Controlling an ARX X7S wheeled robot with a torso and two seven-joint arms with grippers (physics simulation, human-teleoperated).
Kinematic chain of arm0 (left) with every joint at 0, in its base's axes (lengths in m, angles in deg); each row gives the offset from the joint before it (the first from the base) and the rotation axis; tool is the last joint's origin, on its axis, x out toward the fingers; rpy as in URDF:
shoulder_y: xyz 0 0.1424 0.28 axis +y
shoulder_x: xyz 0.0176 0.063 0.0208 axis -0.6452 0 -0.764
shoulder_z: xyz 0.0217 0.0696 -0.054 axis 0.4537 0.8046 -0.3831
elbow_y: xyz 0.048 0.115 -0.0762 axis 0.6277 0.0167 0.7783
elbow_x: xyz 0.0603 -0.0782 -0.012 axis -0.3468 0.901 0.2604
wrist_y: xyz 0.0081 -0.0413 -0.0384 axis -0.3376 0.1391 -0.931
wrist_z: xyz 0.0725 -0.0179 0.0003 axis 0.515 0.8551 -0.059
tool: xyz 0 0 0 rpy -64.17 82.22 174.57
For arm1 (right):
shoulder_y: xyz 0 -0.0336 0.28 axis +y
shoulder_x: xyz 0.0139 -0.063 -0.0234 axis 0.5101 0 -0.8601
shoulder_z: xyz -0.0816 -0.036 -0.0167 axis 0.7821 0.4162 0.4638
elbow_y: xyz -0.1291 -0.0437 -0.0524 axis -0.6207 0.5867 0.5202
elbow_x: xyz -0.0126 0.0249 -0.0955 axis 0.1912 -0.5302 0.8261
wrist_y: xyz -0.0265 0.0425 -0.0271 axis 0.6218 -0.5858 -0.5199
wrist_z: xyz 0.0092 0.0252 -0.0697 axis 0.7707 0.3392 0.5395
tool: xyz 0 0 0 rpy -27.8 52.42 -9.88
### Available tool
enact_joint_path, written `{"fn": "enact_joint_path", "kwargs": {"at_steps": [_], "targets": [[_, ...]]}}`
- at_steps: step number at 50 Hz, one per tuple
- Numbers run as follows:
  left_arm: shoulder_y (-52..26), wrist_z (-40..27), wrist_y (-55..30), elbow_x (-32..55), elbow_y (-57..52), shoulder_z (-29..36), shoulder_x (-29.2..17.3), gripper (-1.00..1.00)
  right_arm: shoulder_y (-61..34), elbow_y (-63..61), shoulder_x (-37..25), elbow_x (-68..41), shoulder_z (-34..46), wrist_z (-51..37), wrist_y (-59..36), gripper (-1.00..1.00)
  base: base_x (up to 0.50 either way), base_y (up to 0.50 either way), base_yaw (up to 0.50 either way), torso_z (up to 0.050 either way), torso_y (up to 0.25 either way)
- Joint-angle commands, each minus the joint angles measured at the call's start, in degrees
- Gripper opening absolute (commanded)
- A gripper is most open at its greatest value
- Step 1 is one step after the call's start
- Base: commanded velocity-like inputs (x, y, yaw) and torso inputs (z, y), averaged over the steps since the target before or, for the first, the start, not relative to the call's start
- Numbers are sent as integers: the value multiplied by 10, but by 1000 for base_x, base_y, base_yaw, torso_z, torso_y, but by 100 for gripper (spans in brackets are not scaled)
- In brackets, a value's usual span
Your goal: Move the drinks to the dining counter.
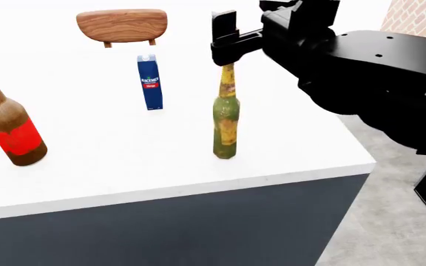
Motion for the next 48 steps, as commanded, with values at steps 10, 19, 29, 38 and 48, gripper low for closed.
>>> {"fn": "enact_joint_path", "kwargs": {"at_steps": [10,19,29,38,48], "targets": [[2,-1,-3,4,1,-7,0,100,-32,-58,-31,19,-58,-51,57,100,0,0,0,0,0],[-5,-12,-12,13,4,-11,9,100,-32,-74,-46,85,-90,-156,126,100,0,0,0,0,0],[-7,-19,-16,14,6,-13,17,100,-52,-135,-67,163,-110,-239,160,100,0,0,0,0,0],[1,-17,-10,9,1,-13,16,100,-85,-207,-92,195,-130,-324,153,100,0,0,0,0,0],[7,-13,-6,7,-2,-14,12,100,-131,-282,-96,197,-155,-366,141,100,0,0,0,0,0]]}}
